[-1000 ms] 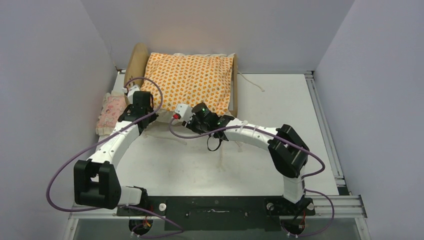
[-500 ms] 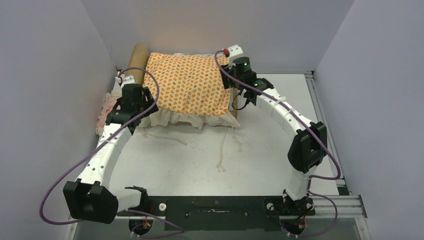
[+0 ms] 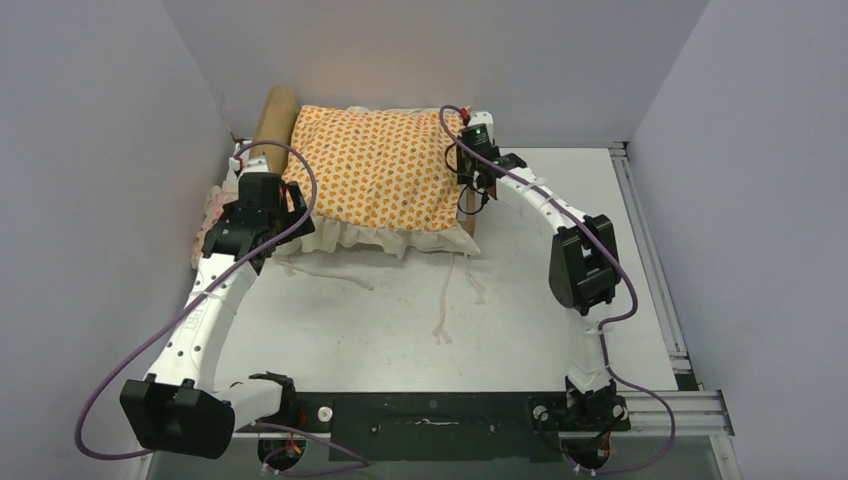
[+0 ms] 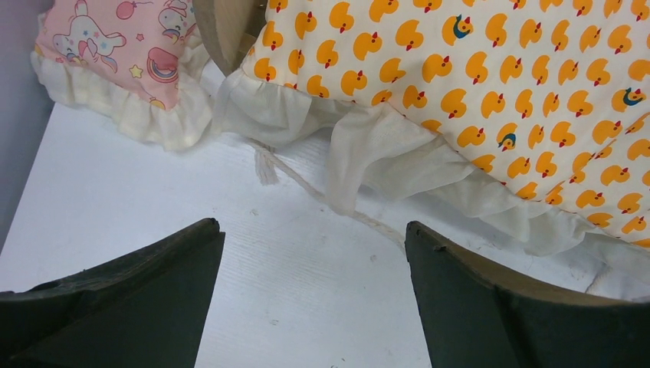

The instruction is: Set up the pet bed

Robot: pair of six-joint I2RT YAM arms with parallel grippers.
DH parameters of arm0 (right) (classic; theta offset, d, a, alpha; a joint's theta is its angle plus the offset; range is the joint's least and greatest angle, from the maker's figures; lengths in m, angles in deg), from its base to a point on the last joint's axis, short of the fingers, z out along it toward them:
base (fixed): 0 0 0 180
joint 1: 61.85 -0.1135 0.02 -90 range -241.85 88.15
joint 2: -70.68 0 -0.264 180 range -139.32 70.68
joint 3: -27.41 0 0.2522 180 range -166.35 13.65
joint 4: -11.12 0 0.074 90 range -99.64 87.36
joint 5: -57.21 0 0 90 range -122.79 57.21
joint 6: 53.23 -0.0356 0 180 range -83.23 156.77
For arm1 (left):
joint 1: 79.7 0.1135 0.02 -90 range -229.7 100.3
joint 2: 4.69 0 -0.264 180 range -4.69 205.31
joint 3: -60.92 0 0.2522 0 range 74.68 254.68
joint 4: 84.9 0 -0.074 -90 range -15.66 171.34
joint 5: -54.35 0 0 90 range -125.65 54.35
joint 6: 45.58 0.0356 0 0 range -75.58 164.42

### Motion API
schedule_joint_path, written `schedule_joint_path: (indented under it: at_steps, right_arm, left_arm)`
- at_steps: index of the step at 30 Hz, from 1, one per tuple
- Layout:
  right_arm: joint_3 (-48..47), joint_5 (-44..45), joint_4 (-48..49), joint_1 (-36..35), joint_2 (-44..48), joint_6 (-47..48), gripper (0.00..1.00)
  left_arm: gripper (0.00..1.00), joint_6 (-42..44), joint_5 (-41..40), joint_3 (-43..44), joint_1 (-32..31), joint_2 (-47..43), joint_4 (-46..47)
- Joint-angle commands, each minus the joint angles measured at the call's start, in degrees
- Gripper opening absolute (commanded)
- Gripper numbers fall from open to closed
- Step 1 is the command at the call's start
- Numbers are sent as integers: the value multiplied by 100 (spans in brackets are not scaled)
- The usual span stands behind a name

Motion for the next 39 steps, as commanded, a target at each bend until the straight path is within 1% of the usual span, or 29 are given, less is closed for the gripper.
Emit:
schedule_joint_path:
  at_steps: [1, 2, 3, 6, 7, 12, 13, 16, 17, 18, 20, 21, 22, 24, 25, 27, 28, 30, 34, 36, 39]
  right_arm:
    - [211, 245, -115, -109, 392, -464, 22]
    - [359, 367, -218, -168, 541, -570, 13]
    - [551, 493, -297, -247, 784, -687, 7]
    - [1293, 926, -626, -705, 1472, -1220, 5]
    - [1725, 1024, -699, -894, 1761, -1475, 5]
    - [3367, 1138, -831, -2215, 3182, -2936, 5]
    - [3549, 1066, -866, -2476, 3397, -3162, 6]
    - [3744, 586, -1023, -2860, 3881, -3338, 25]
    - [3671, 445, -1113, -2858, 4015, -3124, 30]
    - [3568, 352, -1202, -2801, 4130, -2793, 37]
    - [3169, 137, -1361, -2431, 4286, -2019, 45]
    - [2968, -154, -1362, -2079, 4328, -1568, 48]
    - [2785, -519, -1321, -1505, 4347, -1102, 52]
    - [2479, -1323, -1155, -657, 4226, -429, 56]
    - [2316, -1695, -1015, -319, 4095, -135, 60]
    - [1974, -2093, -870, 216, 3662, 68, 63]
    - [1798, -2386, -793, 426, 3399, 160, 64]
    - [1488, -2628, -599, 686, 2886, 104, 64]
    - [990, -2918, -196, 891, 2052, 17, 64]
    - [786, -3099, -72, 983, 1657, -34, 64]
    - [564, -3351, -24, 1063, 1212, -129, 63]
  left_arm:
    - [88, 139, -53, 330, 3, -154, -66]
    - [88, 148, -49, 332, 3, -146, -80]
    - [88, 158, -44, 338, -4, -148, -88]
    - [88, 158, -68, 385, -35, -150, -117]
    - [88, 159, -73, 412, -45, -158, -129]
    - [89, 167, -103, 506, -59, -193, -190]
    - [89, 168, -120, 521, -59, -200, -204]
    - [90, 122, -183, 602, -48, -234, -320]
    - [90, 89, -215, 649, -45, -247, -384]
    - [91, 47, -277, 710, -33, -264, -450]
    - [93, -41, -389, 784, -5, -314, -557]
    - [94, -92, -465, 802, 32, -336, -596]
    - [96, -149, -522, 826, 80, -364, -634]
    - [97, -264, -613, 847, 207, -400, -686]
    - [97, -326, -652, 853, 292, -423, -695]
    - [97, -432, -691, 855, 502, -467, -657]
    - [100, -488, -697, 885, 645, -466, -647]
    - [97, -597, -655, 1011, 1009, -470, -621]
    - [96, -772, -751, 1107, 1692, -407, -400]
    - [96, -915, -739, 1011, 2020, -373, -196]
    - [96, -1327, -345, 660, 2414, -290, 221]
